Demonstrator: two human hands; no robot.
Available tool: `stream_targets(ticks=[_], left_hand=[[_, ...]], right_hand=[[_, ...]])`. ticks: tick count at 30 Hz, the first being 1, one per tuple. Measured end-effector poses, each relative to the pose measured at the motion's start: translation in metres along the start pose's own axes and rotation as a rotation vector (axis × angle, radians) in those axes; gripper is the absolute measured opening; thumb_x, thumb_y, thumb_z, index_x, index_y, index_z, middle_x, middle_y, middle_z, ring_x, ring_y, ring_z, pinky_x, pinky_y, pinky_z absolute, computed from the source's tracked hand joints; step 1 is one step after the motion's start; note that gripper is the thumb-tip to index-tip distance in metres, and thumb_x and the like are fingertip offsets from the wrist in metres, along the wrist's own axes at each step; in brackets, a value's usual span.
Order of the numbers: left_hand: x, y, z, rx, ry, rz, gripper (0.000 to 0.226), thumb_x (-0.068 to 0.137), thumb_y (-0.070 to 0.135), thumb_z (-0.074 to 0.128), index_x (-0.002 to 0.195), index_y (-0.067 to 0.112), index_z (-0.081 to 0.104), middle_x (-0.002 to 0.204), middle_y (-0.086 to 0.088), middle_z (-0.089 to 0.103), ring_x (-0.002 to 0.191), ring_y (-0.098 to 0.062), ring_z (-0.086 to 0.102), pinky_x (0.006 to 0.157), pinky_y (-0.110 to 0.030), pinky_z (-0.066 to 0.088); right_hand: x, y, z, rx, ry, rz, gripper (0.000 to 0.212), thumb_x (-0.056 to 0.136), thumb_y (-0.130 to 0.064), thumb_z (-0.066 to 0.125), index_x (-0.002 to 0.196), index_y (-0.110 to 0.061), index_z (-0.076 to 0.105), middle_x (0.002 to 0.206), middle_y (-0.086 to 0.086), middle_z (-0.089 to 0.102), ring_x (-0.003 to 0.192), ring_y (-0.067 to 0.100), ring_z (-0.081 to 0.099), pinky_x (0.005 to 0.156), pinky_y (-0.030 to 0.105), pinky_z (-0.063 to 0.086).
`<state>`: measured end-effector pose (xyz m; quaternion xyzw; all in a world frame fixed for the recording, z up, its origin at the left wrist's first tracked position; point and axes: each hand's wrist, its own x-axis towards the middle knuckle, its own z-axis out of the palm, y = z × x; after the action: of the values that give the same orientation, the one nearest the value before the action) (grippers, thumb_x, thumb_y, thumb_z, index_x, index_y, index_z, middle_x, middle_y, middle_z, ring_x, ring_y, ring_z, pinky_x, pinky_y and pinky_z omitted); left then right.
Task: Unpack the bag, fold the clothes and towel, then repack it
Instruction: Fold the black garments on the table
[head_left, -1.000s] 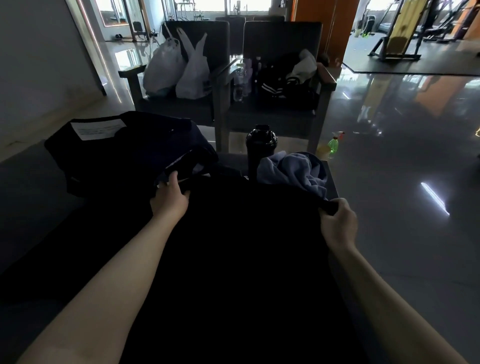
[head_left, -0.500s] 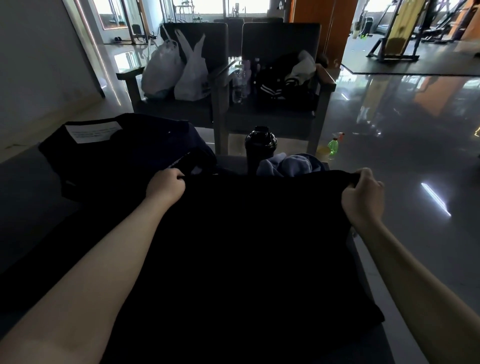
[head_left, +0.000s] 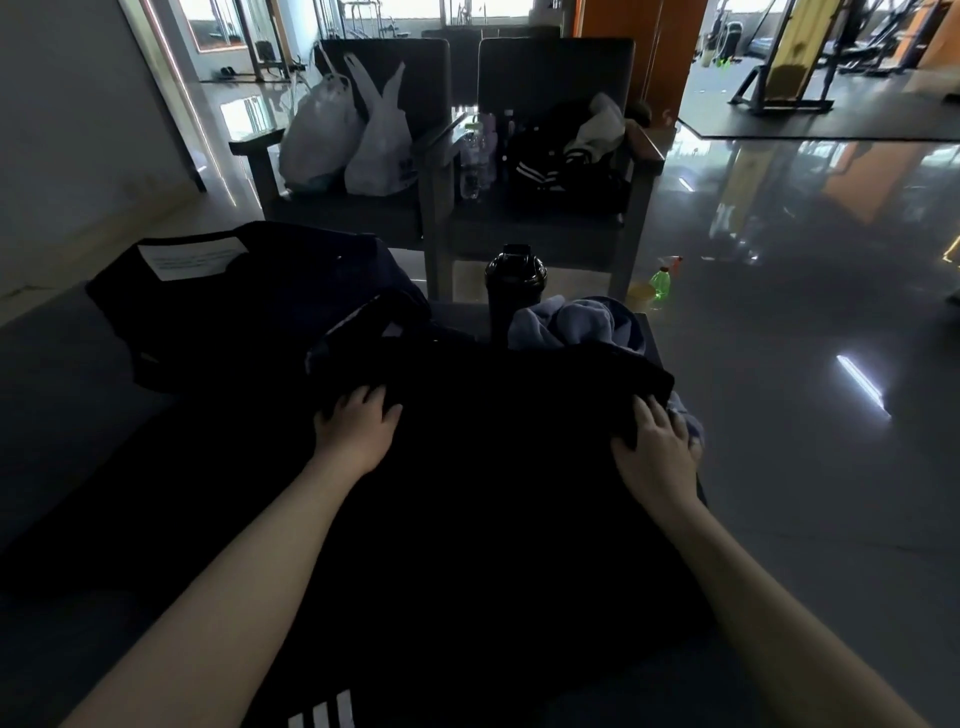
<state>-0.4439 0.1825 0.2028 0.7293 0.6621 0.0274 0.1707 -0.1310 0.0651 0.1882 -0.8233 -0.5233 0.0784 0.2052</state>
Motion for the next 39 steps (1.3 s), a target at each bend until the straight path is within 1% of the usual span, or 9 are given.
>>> stream_targets(ticks=[4, 8, 14, 16, 19, 23, 29, 35, 39], left_hand=[[-0.041, 0.004, 0.003, 0.005, 0.077, 0.064, 0.053, 0.101, 0.046, 0.026, 0.148, 0.022, 0.028, 0.157, 0.0, 0.02, 0.142, -0.023, 0.021, 0.114, -0.05, 0.016], [-0.095, -0.004, 0.015, -0.068, 0.107, 0.093, 0.057, 0.098, 0.05, 0.035, 0.147, 0.021, 0.028, 0.156, 0.0, 0.02, 0.141, -0.023, 0.024, 0.113, -0.05, 0.021], [-0.163, -0.023, 0.038, -0.086, -0.15, -0.059, 0.069, 0.092, 0.063, 0.035, 0.148, 0.023, 0.027, 0.151, -0.007, 0.032, 0.13, -0.027, 0.04, 0.106, -0.046, 0.036], [-0.172, -0.024, 0.033, -0.028, -0.176, -0.088, 0.062, 0.096, 0.054, 0.038, 0.147, 0.019, 0.032, 0.148, -0.008, 0.037, 0.129, -0.026, 0.042, 0.107, -0.044, 0.035], [-0.175, -0.027, 0.023, -0.179, -0.252, -0.126, 0.053, 0.095, 0.027, 0.054, 0.143, 0.01, 0.039, 0.133, -0.011, 0.051, 0.112, -0.021, 0.053, 0.093, -0.028, 0.046], [-0.178, -0.032, 0.018, -0.087, -0.312, -0.094, 0.053, 0.09, 0.012, 0.061, 0.139, 0.011, 0.043, 0.132, -0.011, 0.05, 0.114, -0.023, 0.052, 0.089, -0.027, 0.046], [-0.175, -0.043, 0.013, -0.498, -0.089, -0.181, 0.041, 0.094, 0.009, 0.051, 0.134, 0.004, 0.042, 0.097, -0.005, 0.054, 0.084, -0.018, 0.055, 0.067, -0.027, 0.046], [-0.169, -0.052, -0.001, -0.878, -0.001, -0.247, 0.05, 0.094, 0.019, 0.058, 0.14, 0.009, 0.043, 0.127, -0.016, 0.055, 0.109, -0.03, 0.057, 0.088, -0.035, 0.046], [-0.162, -0.06, -0.025, -1.202, 0.282, -0.335, 0.045, 0.095, 0.015, 0.055, 0.139, 0.018, 0.045, 0.135, -0.01, 0.049, 0.119, -0.029, 0.051, 0.094, -0.039, 0.044]], right_hand=[[-0.044, -0.001, -0.001, 0.011, 0.016, -0.043, 0.059, 0.092, -0.038, 0.053, 0.145, -0.02, 0.033, 0.156, 0.005, 0.022, 0.143, 0.03, 0.016, 0.112, 0.054, 0.02], [-0.088, 0.012, -0.001, 0.029, -0.067, 0.088, 0.063, 0.091, -0.047, 0.052, 0.144, -0.019, 0.032, 0.155, 0.014, 0.021, 0.14, 0.034, 0.023, 0.109, 0.054, 0.028], [-0.133, 0.028, -0.009, -0.114, -0.166, 0.151, 0.062, 0.093, -0.053, 0.044, 0.146, -0.024, 0.029, 0.154, 0.014, 0.022, 0.14, 0.032, 0.023, 0.108, 0.048, 0.026], [-0.142, 0.03, -0.013, -0.149, -0.193, 0.15, 0.061, 0.094, -0.052, 0.042, 0.147, -0.026, 0.025, 0.155, 0.013, 0.02, 0.141, 0.03, 0.02, 0.108, 0.048, 0.026], [-0.152, 0.031, -0.016, -0.172, -0.217, 0.148, 0.059, 0.096, -0.051, 0.039, 0.147, -0.027, 0.023, 0.156, 0.012, 0.017, 0.142, 0.03, 0.017, 0.108, 0.048, 0.026], [-0.158, 0.031, -0.017, -0.213, -0.228, 0.139, 0.058, 0.097, -0.05, 0.037, 0.148, -0.027, 0.022, 0.157, 0.012, 0.015, 0.142, 0.03, 0.016, 0.108, 0.046, 0.026], [-0.165, 0.033, -0.015, -0.239, -0.235, 0.149, 0.059, 0.097, -0.05, 0.034, 0.149, -0.027, 0.019, 0.157, 0.012, 0.013, 0.143, 0.029, 0.015, 0.109, 0.045, 0.025], [-0.168, 0.035, -0.016, -0.244, -0.251, 0.147, 0.06, 0.097, -0.05, 0.034, 0.15, -0.027, 0.017, 0.157, 0.012, 0.012, 0.143, 0.03, 0.014, 0.11, 0.046, 0.024], [-0.169, 0.036, -0.016, -0.262, -0.247, 0.145, 0.061, 0.097, -0.052, 0.033, 0.15, -0.026, 0.017, 0.157, 0.013, 0.012, 0.143, 0.03, 0.014, 0.11, 0.046, 0.024]])
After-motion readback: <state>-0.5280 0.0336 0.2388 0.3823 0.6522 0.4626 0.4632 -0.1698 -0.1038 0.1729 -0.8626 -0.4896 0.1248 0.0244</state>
